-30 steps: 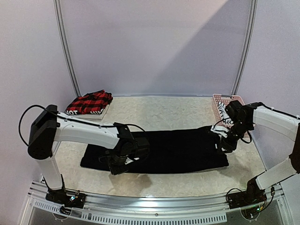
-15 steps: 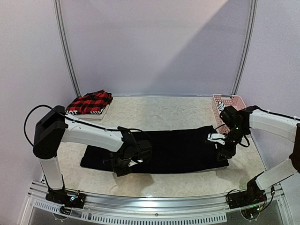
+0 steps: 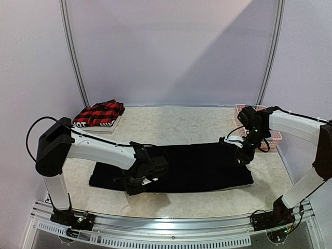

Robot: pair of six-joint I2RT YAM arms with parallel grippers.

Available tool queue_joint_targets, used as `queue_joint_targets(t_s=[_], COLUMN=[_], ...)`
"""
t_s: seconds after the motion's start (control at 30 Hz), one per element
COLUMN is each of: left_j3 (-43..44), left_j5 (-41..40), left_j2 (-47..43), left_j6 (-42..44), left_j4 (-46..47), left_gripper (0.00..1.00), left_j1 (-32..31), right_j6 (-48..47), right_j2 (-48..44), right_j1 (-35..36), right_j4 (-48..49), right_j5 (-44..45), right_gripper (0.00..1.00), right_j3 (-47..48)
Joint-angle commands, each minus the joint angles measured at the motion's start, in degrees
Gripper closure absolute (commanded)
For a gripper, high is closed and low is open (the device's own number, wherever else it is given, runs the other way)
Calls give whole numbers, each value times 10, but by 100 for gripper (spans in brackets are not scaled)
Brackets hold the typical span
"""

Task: Fold and stack the mixed laundry pile
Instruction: Adjust the rectangle-folded T-shirt at the center of the board, then rotate the rectangle-folded T-shirt at the center of the board.

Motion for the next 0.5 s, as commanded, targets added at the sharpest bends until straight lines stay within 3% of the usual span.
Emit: queue_joint_targets(t_s=[0.0, 0.23, 0.47], left_j3=[7, 7, 27], left_j5=[14, 82, 103], left_j2=[-16, 2, -38], left_j6=[27, 66, 74], left_j4=[-3, -13, -22], left_gripper=[61, 60, 60], left_j1=[-13, -8, 0], right_j6=[9, 9, 12], right_j2=[1, -3, 4], right_j1=[1, 1, 1], right_j4=[-13, -20, -13], right_j5=[-5, -4, -2], right_gripper=[55, 55, 55], right_j3=[7, 7, -1])
